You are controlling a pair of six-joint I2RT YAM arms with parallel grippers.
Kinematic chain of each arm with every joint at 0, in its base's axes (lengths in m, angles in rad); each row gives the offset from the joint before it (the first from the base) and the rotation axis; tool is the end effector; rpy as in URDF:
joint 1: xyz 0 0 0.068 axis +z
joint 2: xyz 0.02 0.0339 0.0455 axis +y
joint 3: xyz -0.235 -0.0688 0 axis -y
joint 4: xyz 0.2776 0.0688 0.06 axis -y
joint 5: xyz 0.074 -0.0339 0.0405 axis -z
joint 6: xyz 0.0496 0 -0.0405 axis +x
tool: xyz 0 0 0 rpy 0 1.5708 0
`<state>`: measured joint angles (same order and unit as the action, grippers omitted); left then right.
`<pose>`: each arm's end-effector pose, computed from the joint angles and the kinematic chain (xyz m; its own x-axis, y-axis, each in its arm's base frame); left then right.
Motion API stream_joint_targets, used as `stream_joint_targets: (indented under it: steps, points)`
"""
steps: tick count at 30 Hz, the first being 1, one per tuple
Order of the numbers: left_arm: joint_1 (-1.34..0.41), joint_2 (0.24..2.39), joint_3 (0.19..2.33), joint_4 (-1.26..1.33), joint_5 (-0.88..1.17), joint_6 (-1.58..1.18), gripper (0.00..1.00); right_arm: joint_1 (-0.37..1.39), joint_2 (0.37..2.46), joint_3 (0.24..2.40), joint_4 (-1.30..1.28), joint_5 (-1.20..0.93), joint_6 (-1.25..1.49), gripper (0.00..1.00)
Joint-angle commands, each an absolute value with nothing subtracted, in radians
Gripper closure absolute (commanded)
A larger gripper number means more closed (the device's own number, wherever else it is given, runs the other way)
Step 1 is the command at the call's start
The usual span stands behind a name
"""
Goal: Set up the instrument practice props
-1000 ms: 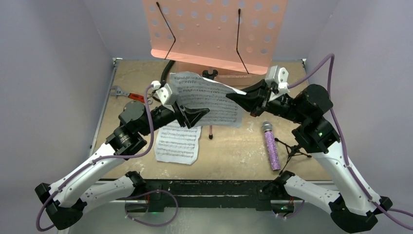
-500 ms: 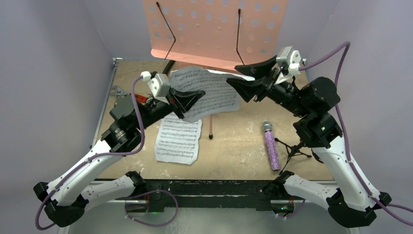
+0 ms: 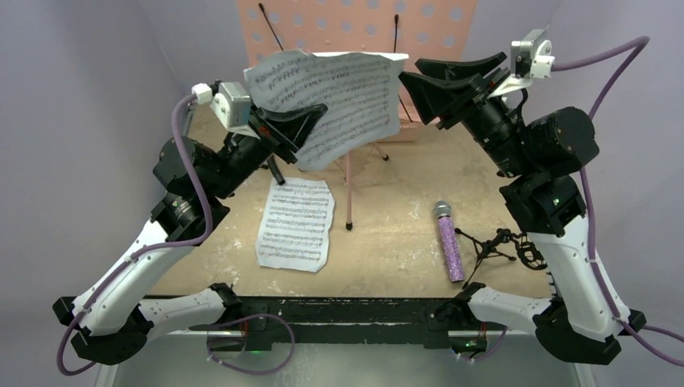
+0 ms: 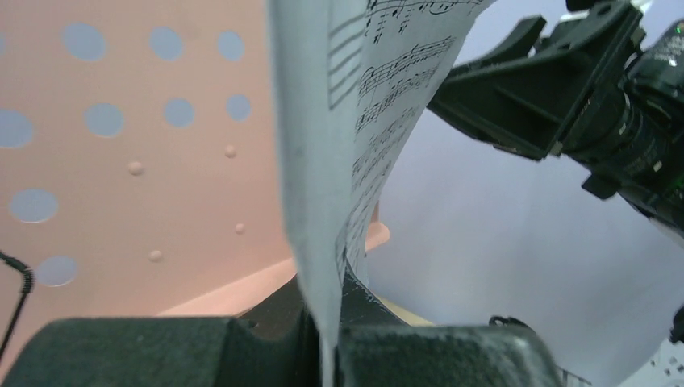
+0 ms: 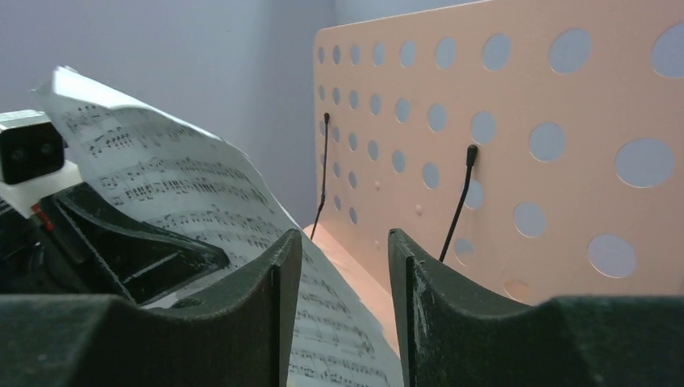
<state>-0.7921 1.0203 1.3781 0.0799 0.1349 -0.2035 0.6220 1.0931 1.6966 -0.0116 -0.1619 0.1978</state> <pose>0.1692 -0.1809 0.5194 0.1317 -0.4186 -0.8986 0.8348 0.5357 -0.1272 0.1648 0.1280 0.5977 0.3102 0.4611 -0.8314 -0.7595 0.6461 0.0749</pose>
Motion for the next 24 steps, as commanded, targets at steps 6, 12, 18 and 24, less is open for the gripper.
stream_joint_targets:
  steps: [6,12,18,24]
  points:
    - [-0.788,1.047,1.554,0.022,-0.194,-0.252,1.00,0.626,1.183,1.810,-0.151,-0.025,0.271,0.60]
    - [-0.788,1.086,1.622,-0.031,-0.248,-0.241,1.00,0.626,1.210,1.824,-0.174,0.014,0.280,0.71]
    - [-0.788,1.115,1.654,-0.037,-0.209,-0.228,1.00,0.626,1.241,1.841,-0.191,0.038,0.299,0.75]
    - [-0.788,1.134,1.676,-0.025,-0.177,-0.212,1.00,0.626,1.255,1.849,-0.194,0.123,0.292,0.67]
